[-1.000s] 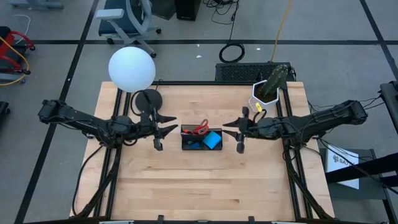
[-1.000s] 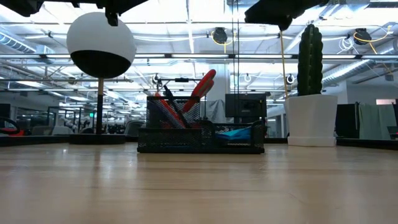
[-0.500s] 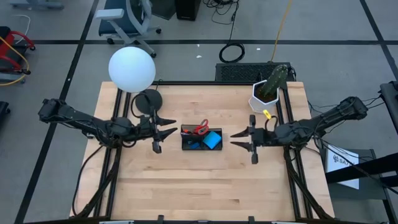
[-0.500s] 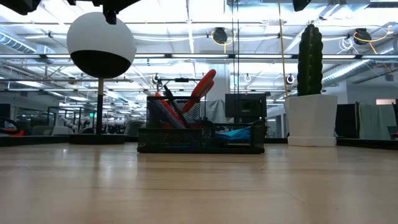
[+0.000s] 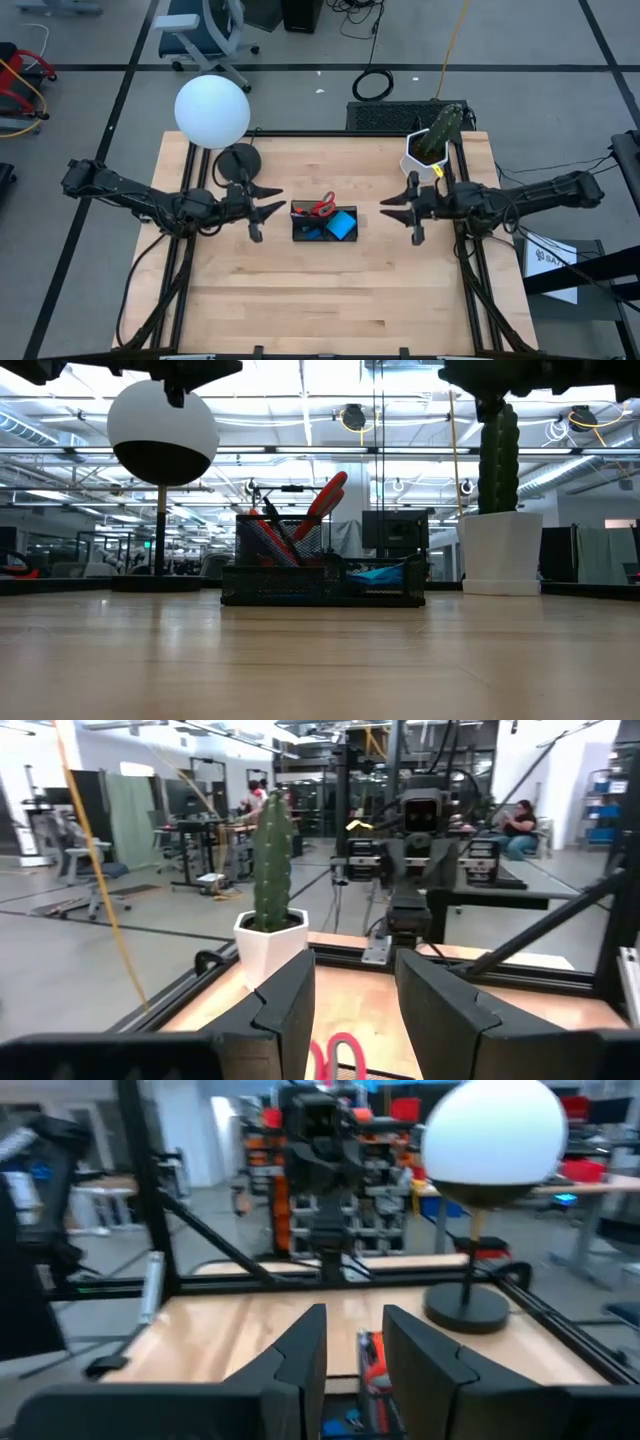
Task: Pick and place office supplies into organizer
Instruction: Return to Home Position
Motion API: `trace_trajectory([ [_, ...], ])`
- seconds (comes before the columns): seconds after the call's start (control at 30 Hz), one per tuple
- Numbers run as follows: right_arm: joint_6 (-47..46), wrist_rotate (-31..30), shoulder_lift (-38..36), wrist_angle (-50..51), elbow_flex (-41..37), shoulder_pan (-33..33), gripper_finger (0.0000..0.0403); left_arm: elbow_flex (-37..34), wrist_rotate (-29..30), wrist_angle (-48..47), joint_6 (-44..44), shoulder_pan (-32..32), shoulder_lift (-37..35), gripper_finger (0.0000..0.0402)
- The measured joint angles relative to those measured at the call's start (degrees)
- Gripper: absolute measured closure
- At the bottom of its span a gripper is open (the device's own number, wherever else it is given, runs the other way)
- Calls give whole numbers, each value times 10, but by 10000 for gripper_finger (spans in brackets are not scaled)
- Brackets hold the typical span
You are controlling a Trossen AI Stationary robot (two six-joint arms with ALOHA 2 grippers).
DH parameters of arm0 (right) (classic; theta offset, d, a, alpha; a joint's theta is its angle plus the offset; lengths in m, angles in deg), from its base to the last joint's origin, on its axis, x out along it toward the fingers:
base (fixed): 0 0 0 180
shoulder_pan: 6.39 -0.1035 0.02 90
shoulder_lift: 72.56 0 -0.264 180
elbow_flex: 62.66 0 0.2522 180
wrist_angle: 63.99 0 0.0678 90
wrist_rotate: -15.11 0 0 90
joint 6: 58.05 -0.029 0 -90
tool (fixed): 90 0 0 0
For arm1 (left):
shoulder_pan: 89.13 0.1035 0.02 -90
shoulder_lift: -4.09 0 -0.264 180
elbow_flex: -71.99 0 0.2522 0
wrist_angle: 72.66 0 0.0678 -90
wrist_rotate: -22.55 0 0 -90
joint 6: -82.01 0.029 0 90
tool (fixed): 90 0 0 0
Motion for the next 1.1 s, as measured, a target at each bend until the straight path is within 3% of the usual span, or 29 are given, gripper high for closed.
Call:
trace_trajectory([
  [0.13, 0, 16, -38, 0, -13, 8, 312, 0, 24, 0, -3, 0, 0, 256],
  [0.53, -2, 20, -141, -1, -57, 7, 312, 0, 22, -14, -4, 0, -3, 256],
  [0.73, 18, 61, -190, -53, -89, 7, 312, -25, 22, -5, 0, 2, -32, 256],
  [0.93, 23, 90, -232, -196, -157, 7, 312, -134, 24, 165, 5, 2, -91, 256],
  [1.1, 40, 91, -263, -255, -195, 7, 312, -224, 22, 298, 42, -3, -129, 256],
])
